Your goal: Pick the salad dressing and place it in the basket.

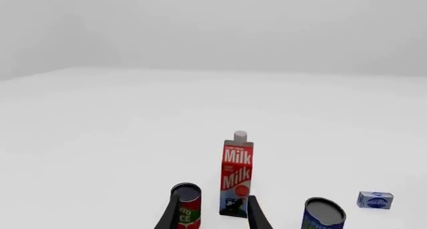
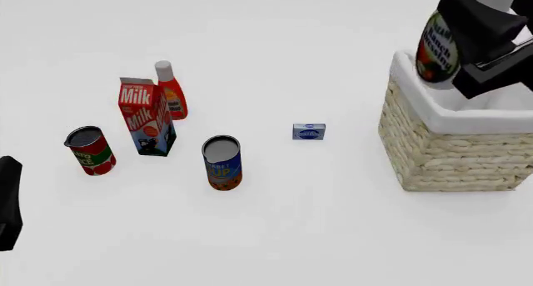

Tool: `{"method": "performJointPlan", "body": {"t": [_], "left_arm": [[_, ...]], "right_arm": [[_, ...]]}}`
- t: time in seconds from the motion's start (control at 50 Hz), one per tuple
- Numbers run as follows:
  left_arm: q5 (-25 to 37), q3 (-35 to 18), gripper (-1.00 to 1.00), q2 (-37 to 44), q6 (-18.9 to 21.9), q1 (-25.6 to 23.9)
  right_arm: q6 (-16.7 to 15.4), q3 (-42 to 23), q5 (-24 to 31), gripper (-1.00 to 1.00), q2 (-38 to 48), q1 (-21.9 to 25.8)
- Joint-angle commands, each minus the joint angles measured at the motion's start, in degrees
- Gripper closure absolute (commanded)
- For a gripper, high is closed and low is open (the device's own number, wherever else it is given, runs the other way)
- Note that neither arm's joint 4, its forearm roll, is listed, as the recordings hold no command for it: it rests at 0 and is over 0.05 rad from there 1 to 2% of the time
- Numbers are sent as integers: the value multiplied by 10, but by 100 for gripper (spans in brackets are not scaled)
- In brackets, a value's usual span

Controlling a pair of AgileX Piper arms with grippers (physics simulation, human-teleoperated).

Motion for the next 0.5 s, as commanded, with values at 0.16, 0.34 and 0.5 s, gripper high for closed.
{"method": "performJointPlan", "body": {"t": [0.16,0.34,0.5], "left_arm": [[9,18,-100,-19,-6,26],[16,18,-100,-19,-5,28],[22,18,-100,-19,-11,21]], "right_arm": [[18,-60,-15,100,31,-92],[10,-77,-37,100,71,-141],[10,-93,-61,100,123,-179]]}}
